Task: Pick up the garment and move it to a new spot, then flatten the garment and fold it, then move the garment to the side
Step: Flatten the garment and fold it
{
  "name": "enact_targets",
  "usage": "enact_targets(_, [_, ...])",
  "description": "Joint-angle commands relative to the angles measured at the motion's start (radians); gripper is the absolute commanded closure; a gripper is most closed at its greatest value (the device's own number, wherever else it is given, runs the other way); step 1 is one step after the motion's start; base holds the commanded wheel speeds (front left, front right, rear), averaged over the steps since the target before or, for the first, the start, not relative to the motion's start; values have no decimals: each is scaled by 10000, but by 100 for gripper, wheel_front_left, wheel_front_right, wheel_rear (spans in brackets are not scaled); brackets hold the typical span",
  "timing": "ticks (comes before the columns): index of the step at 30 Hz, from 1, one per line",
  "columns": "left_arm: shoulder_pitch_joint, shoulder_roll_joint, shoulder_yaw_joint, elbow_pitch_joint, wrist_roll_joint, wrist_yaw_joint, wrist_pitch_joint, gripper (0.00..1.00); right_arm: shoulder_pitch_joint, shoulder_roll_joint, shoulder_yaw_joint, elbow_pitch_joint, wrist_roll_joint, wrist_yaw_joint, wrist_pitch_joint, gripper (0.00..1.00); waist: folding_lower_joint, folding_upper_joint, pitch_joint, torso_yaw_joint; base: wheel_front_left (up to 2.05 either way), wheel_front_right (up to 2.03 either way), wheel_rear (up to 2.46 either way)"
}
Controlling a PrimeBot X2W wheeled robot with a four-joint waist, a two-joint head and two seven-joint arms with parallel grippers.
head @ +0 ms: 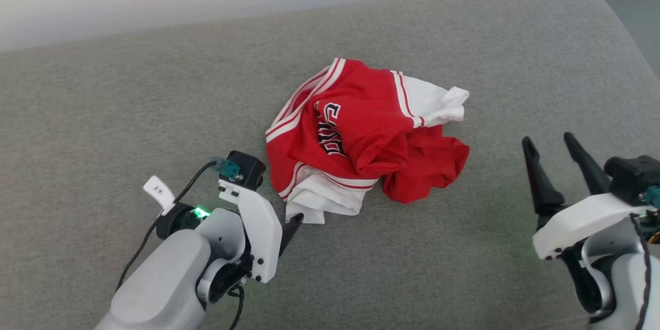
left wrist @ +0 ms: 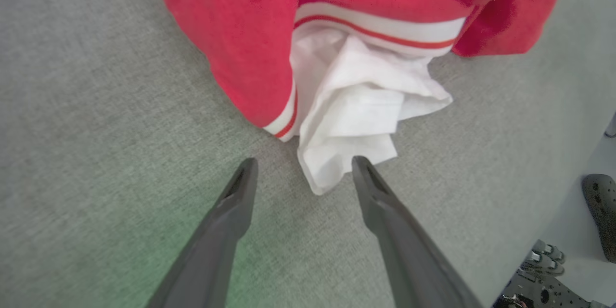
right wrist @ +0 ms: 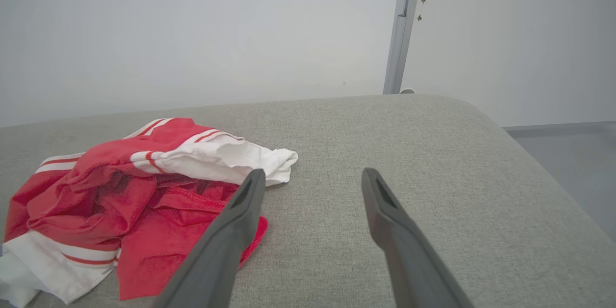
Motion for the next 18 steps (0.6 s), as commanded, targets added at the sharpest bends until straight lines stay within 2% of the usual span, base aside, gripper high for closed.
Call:
enact_targets(1, [-217, -25, -80, 121, 207, 148, 165, 0, 90, 109, 45, 50, -27, -3, -98, 0, 0, 0, 96, -113, 0, 0, 0])
enact_targets(5, [-535, -164, -378, 584, 517, 397, 494, 0, 66, 295, 135, 181, 13, -3, -227, 0, 0, 0, 236, -272, 0, 0, 0])
enact_targets(6, [-596, -213, -460, 713, 594, 414, 537, 4, 39, 337, 161, 214, 64, -3, -233, 0, 0, 0, 267, -303, 0, 0, 0])
enact_targets(7, [-738, -293, -557, 1011, 767, 492, 522, 67, -21, 390, 210, 276, 134, -3, -289, 0, 0, 0, 318, -348, 0, 0, 0])
enact_targets(8, [-792, -324, -633, 1150, 836, 499, 552, 100, -51, 404, 223, 302, 140, -3, -321, 0, 0, 0, 339, -363, 0, 0, 0])
enact_targets(13, [-1023, -364, -895, 1691, 1012, 346, 559, 100, -138, 469, 253, 398, 334, -3, -443, 0, 0, 0, 387, -373, 0, 0, 0])
enact_targets(18, [-1084, 211, -712, 1722, 996, 383, 635, 100, -12, 396, 58, 482, 394, -3, -523, 0, 0, 0, 324, -171, 0, 0, 0])
